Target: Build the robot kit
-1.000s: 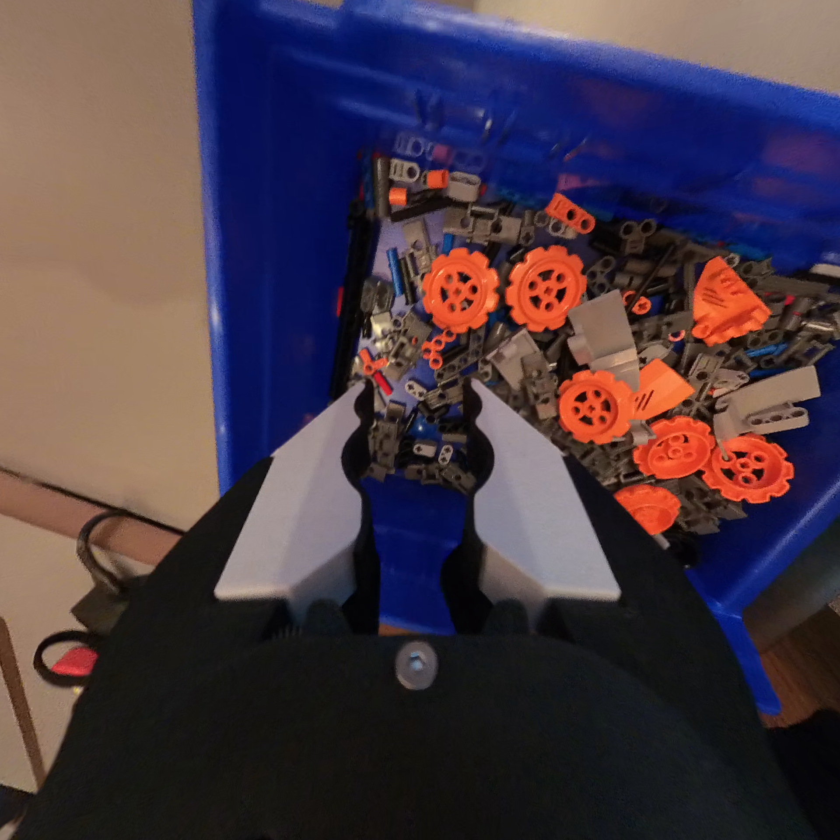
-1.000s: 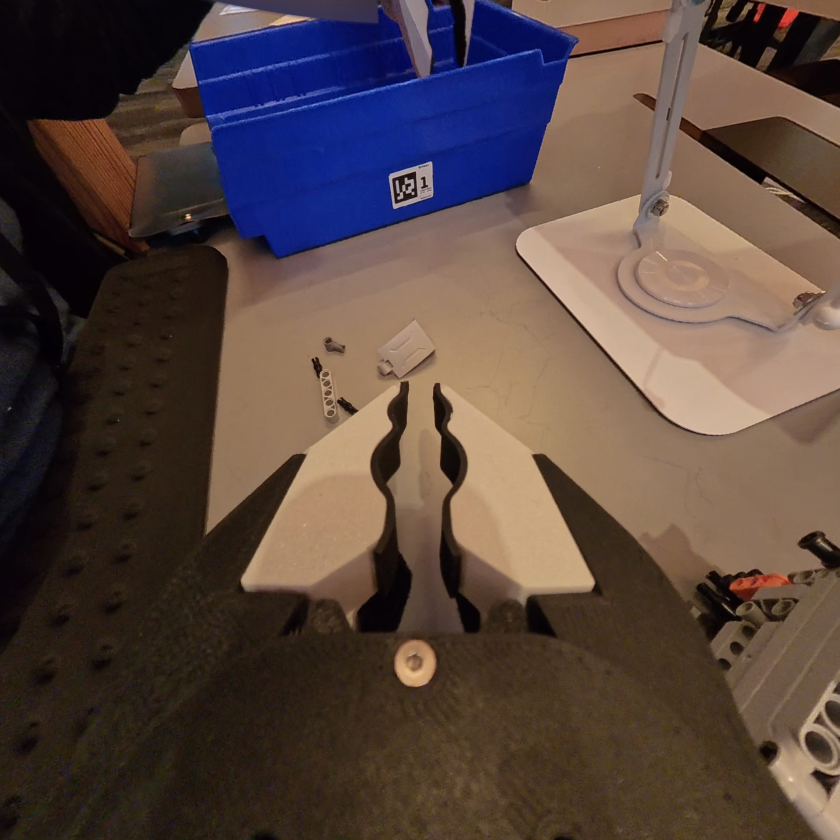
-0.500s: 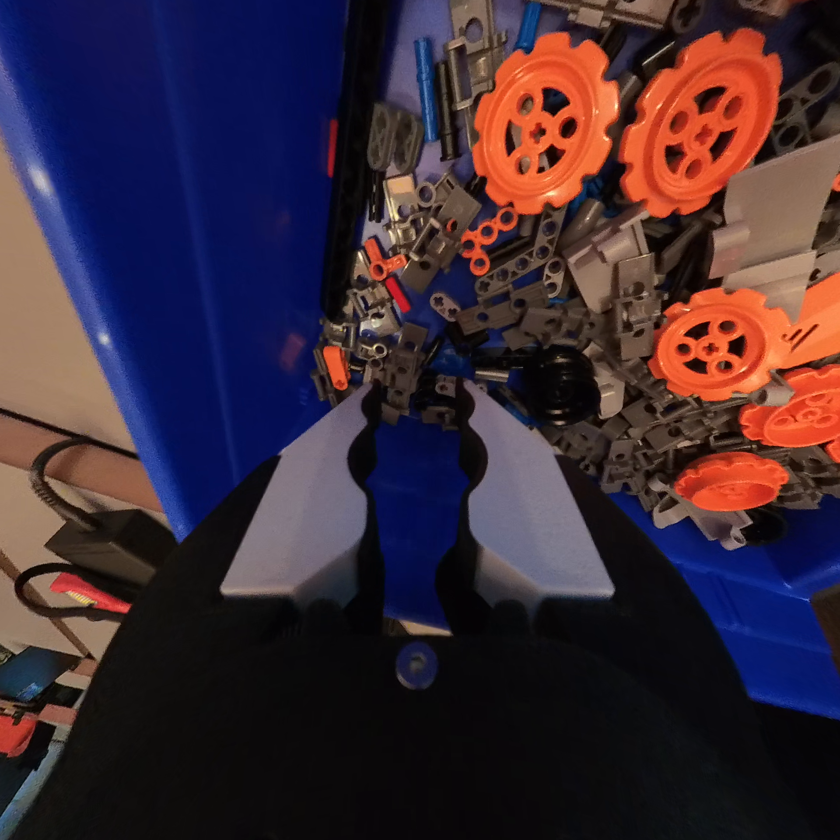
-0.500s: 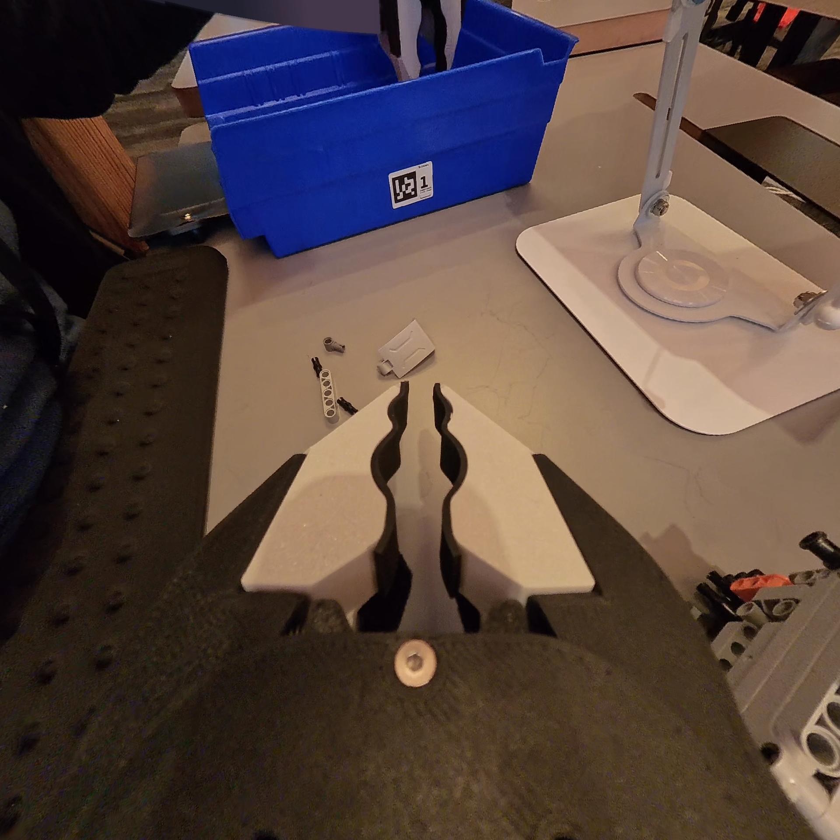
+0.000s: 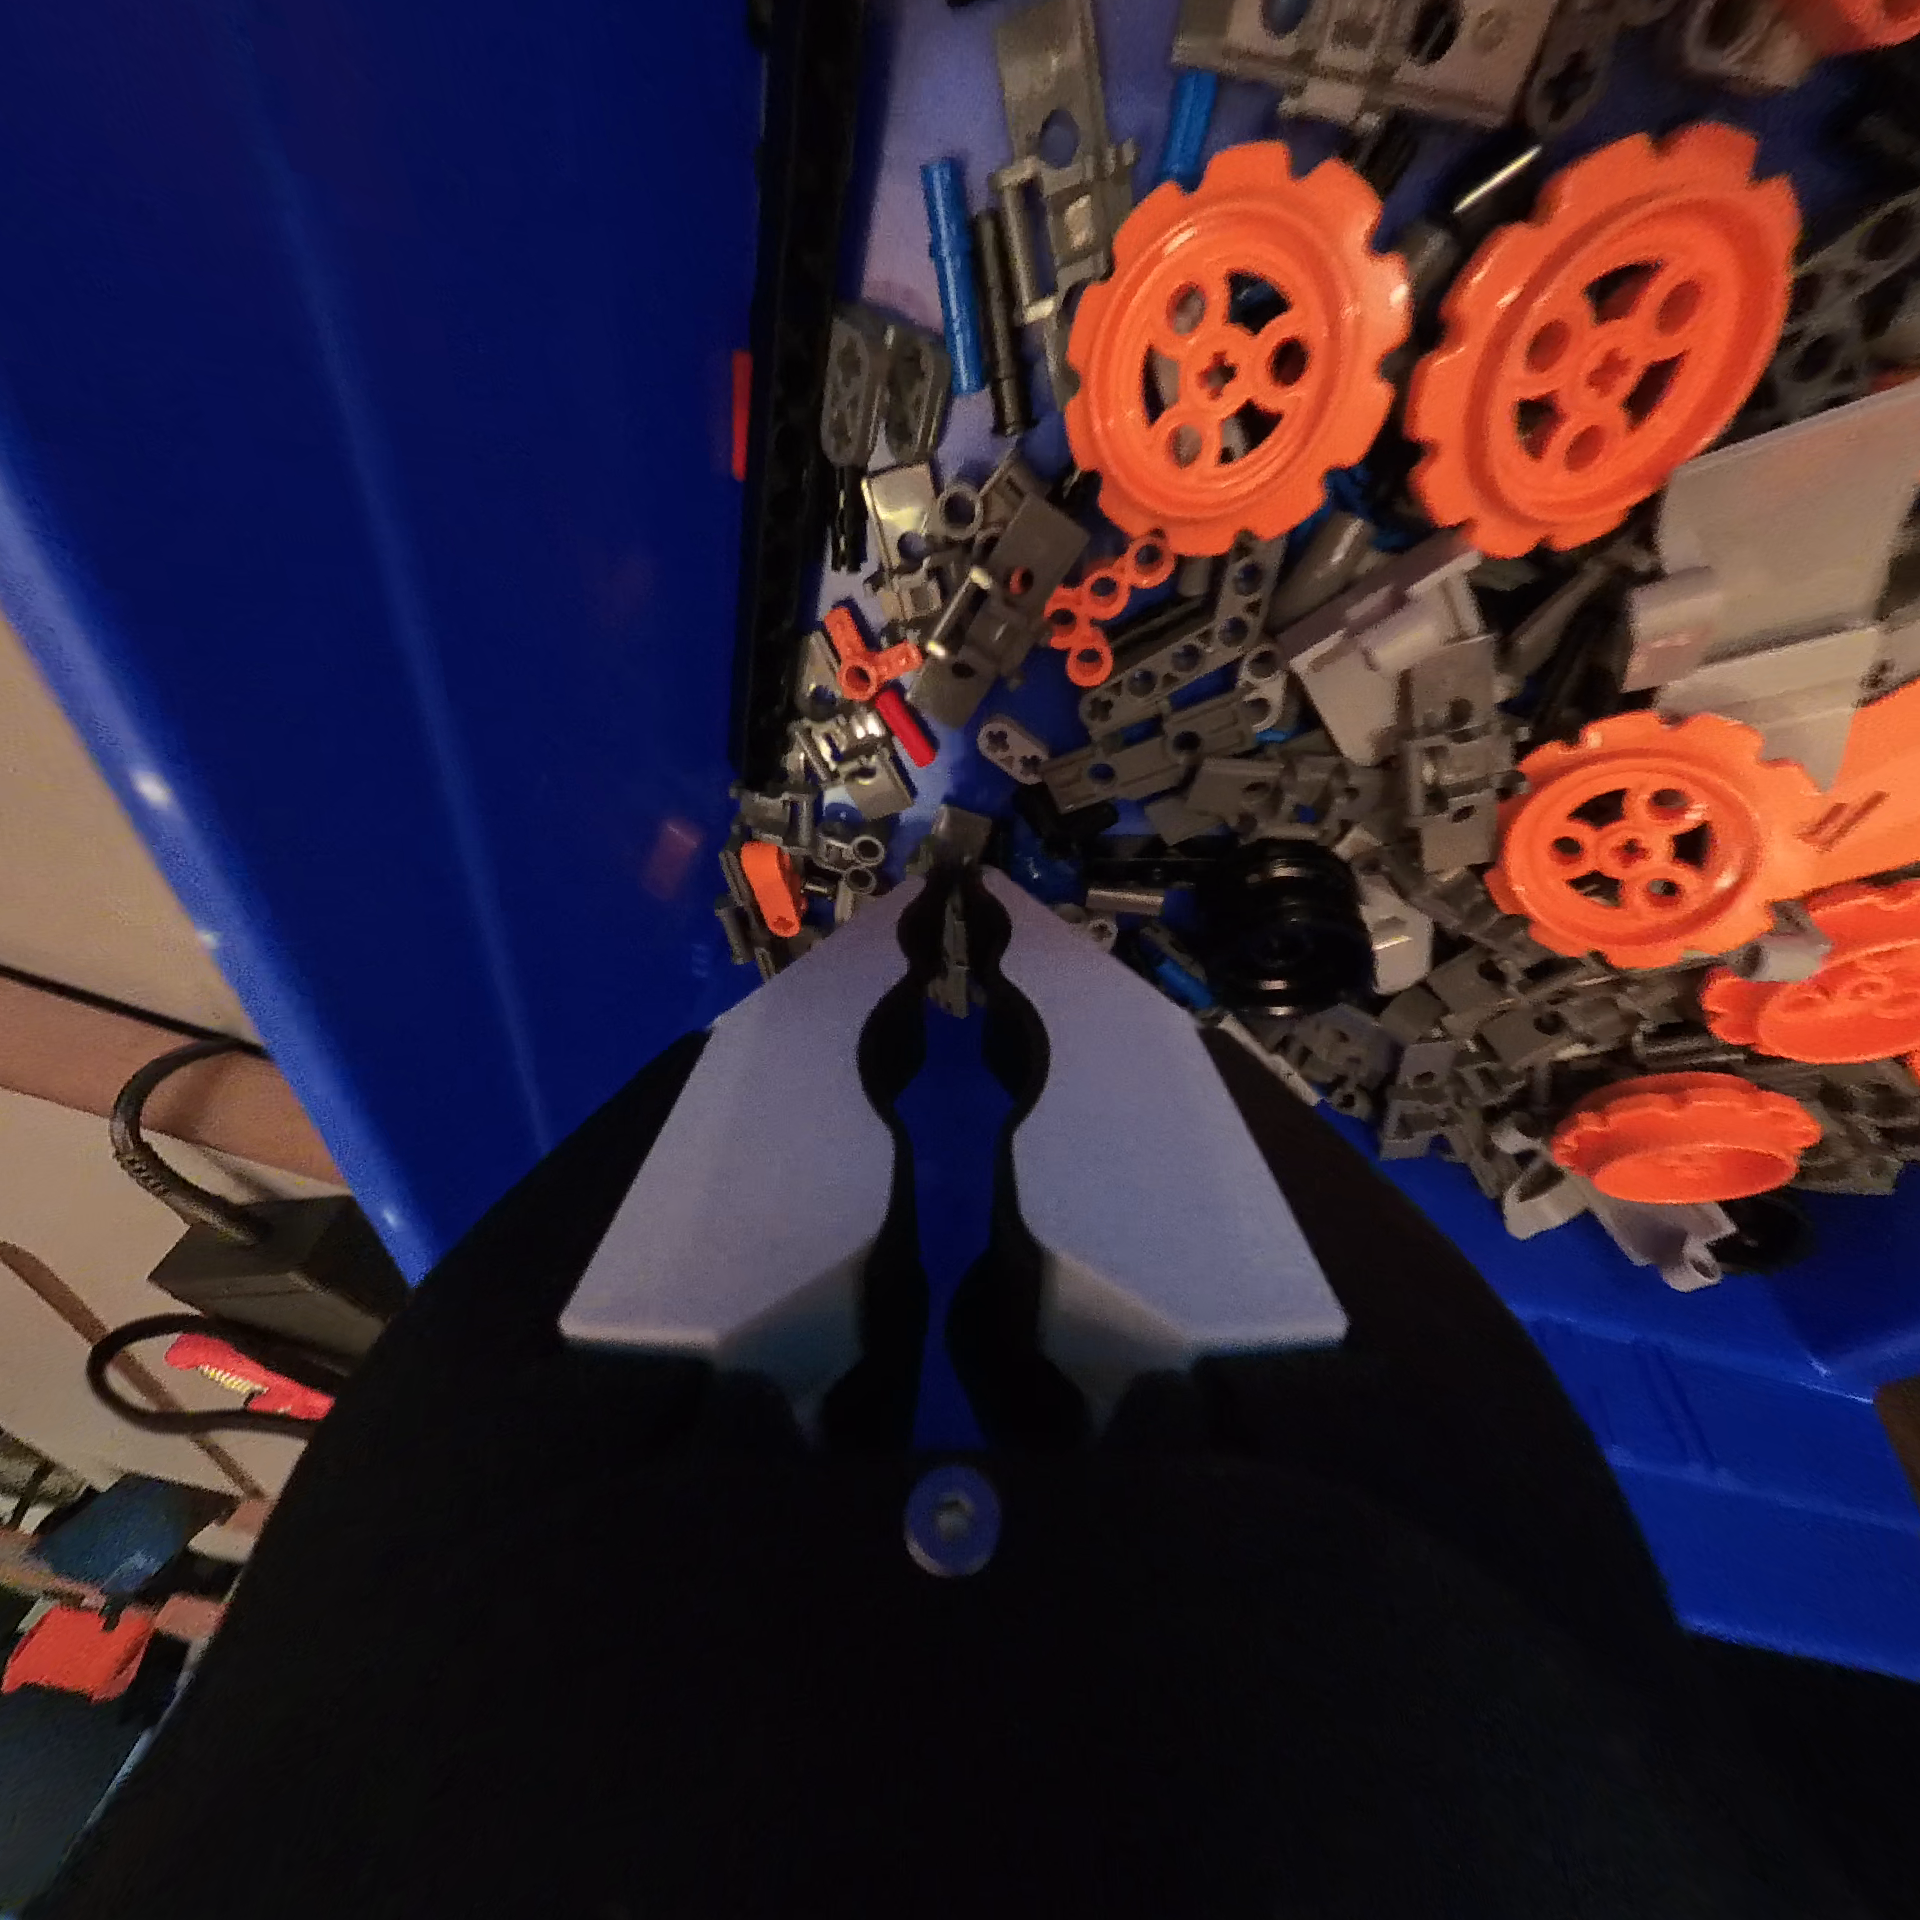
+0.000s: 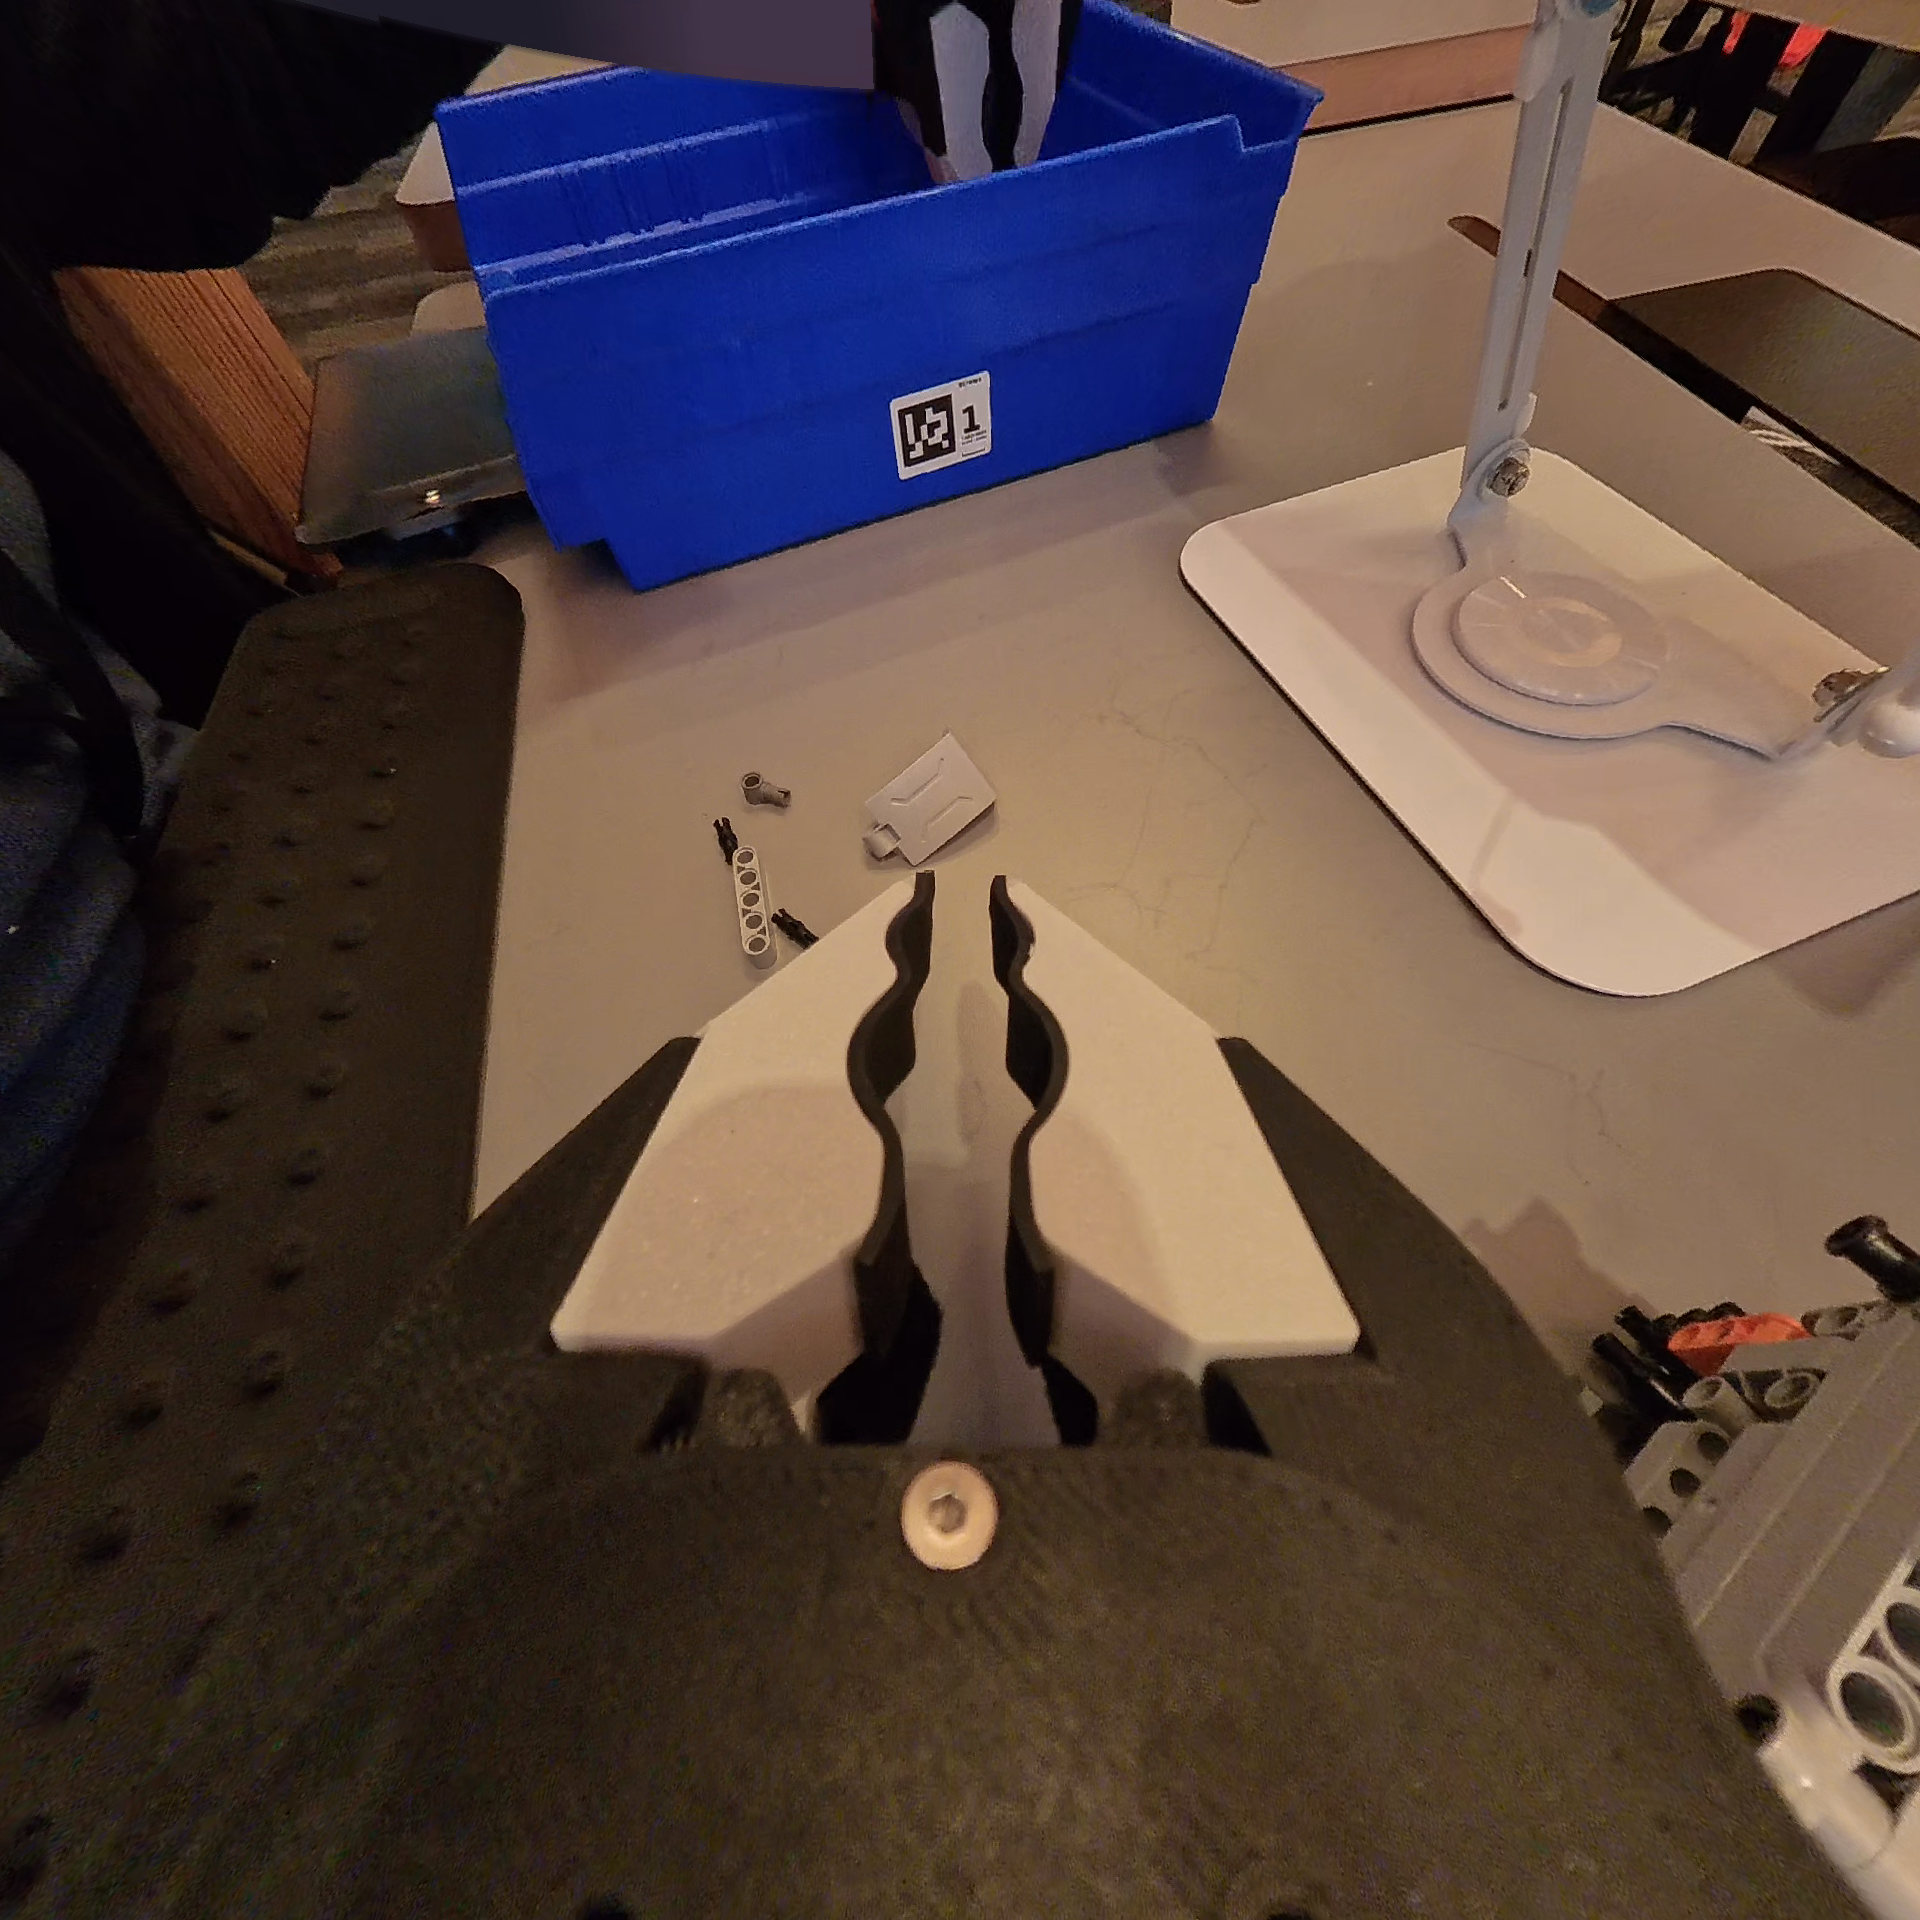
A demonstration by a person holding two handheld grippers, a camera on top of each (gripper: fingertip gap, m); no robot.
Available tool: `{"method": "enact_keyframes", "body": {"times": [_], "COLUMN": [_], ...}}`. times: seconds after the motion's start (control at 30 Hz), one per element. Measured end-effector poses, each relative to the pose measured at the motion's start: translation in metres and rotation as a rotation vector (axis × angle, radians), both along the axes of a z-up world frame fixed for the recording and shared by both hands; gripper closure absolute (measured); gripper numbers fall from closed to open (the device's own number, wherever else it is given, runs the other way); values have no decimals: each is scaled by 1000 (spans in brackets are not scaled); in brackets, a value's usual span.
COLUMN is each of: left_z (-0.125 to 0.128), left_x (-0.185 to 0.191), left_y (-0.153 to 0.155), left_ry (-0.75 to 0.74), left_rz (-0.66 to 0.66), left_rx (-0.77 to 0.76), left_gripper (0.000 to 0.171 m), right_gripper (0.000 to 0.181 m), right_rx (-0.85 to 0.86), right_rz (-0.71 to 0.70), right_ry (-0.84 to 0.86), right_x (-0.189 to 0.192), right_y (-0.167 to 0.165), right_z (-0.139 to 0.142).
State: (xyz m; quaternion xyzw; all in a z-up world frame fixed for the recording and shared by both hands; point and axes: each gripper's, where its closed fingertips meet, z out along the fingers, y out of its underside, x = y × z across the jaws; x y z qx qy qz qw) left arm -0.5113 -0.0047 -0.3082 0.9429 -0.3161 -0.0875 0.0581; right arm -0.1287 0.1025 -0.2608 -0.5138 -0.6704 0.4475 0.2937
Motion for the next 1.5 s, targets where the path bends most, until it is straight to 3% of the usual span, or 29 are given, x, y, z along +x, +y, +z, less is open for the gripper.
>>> {"method": "enact_keyframes", "body": {"times": [0.03, 0.3, 0.37, 0.57, 0.8, 1.2, 1.5], "left_z": [4, 24, 24, 40, 59, 35, 10], "left_x": [5, 60, 69, 45, 2, -15, 4], "left_y": [2, 27, 31, 39, 23, -4, -25], "left_ry": [-18, -149, -184, -148, -52, 52, 11], "left_rz": [-1, -91, -98, -45, 43, 49, 4], "left_rx": [18, 130, 131, 208, 245, 113, -66], "left_gripper": [170, 170, 158, 156, 157, 154, 145], "right_gripper": [173, 173, 173, 173, 173, 173, 173], "right_rx": [1, 2, 1, 1, 1, 2, -3], "right_rz": [0, 1, 0, -1, -2, -1, 2], "right_ry": [1, -3, -2, 5, 3, -6, -6], "right_x": [0, 0, 0, 0, 0, 0, 0], "right_y": [0, 0, 0, 0, 0, 0, 0], "right_z": [0, -1, 0, 1, 1, -2, -2]}}
